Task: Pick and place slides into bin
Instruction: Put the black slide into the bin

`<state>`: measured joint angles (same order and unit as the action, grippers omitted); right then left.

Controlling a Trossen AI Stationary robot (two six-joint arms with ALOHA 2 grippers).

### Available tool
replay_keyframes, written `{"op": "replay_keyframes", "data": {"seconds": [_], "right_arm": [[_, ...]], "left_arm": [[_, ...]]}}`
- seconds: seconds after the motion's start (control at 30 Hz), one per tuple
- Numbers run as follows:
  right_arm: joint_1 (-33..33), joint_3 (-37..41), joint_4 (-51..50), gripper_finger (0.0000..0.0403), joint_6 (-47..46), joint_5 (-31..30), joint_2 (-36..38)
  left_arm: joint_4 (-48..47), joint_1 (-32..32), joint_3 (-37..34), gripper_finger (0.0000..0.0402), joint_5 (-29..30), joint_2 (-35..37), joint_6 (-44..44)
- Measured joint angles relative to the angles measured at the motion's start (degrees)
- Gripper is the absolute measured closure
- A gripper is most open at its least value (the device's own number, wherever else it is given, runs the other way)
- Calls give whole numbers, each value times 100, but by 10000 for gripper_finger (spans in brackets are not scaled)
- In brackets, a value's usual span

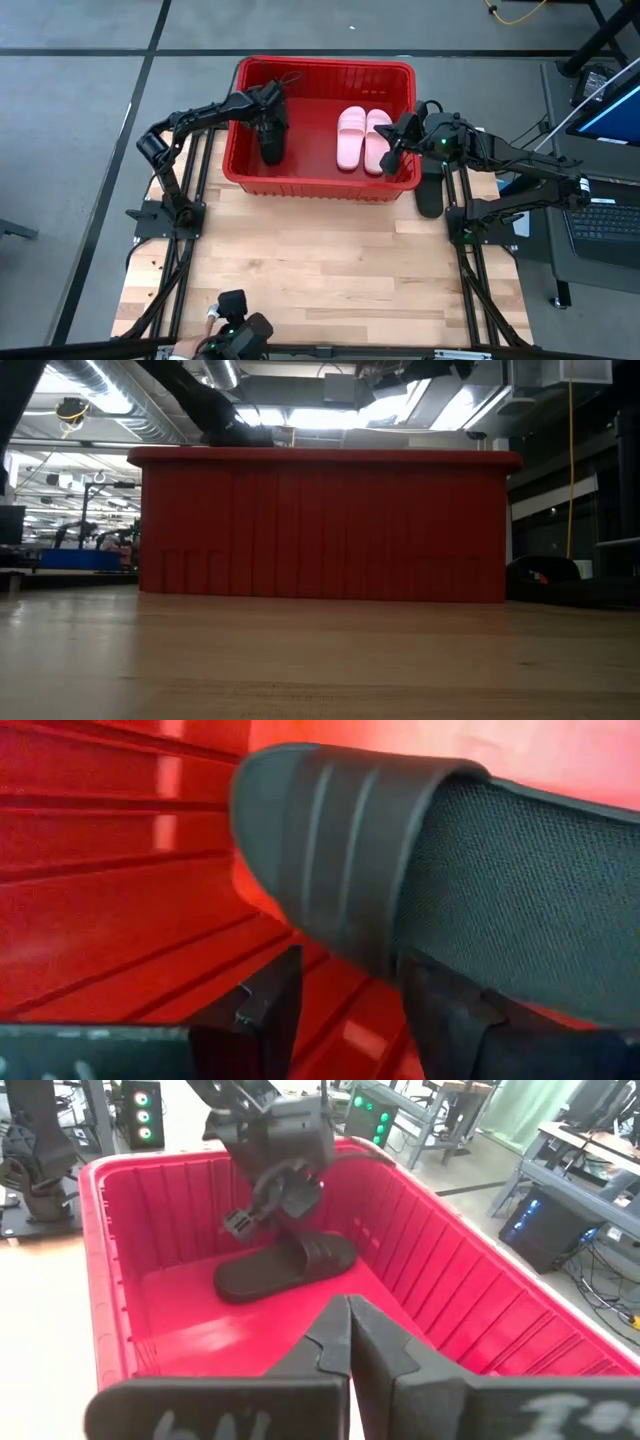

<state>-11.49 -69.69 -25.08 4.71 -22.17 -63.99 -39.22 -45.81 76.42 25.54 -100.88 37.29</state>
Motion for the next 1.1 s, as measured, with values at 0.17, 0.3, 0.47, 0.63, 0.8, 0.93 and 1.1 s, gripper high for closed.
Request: {"op": "replay_keyframes", "data": {"seconds": [0.17, 0.3, 0.47, 0.63, 0.8, 0.93, 1.1], "right_arm": [[0, 0, -3, 398, -131, 0, 0], [0, 0, -9, 398, 21, 0, 0], [0, -62, -41, 398, 334, -3, 65], [-1, -254, -72, 393, 455, -6, 182], [44, -337, -75, 393, 444, -9, 326], [131, -337, -226, 397, 375, -9, 345], [226, -337, -720, 386, -16, -7, 342]], "left_arm": [[-148, 137, 0, 243, -16, 541, -110], [-134, 341, 2, 253, -194, 1101, -421], [-77, 634, 2, 274, -648, 1878, -1016], [241, 984, 2, 316, -726, 2566, -1471], [472, 1387, 4, 371, -746, 3014, -1766], [473, 1745, 4, 397, -747, 3186, -2118], [469, 2231, 4, 400, -746, 3208, -2365]]}}
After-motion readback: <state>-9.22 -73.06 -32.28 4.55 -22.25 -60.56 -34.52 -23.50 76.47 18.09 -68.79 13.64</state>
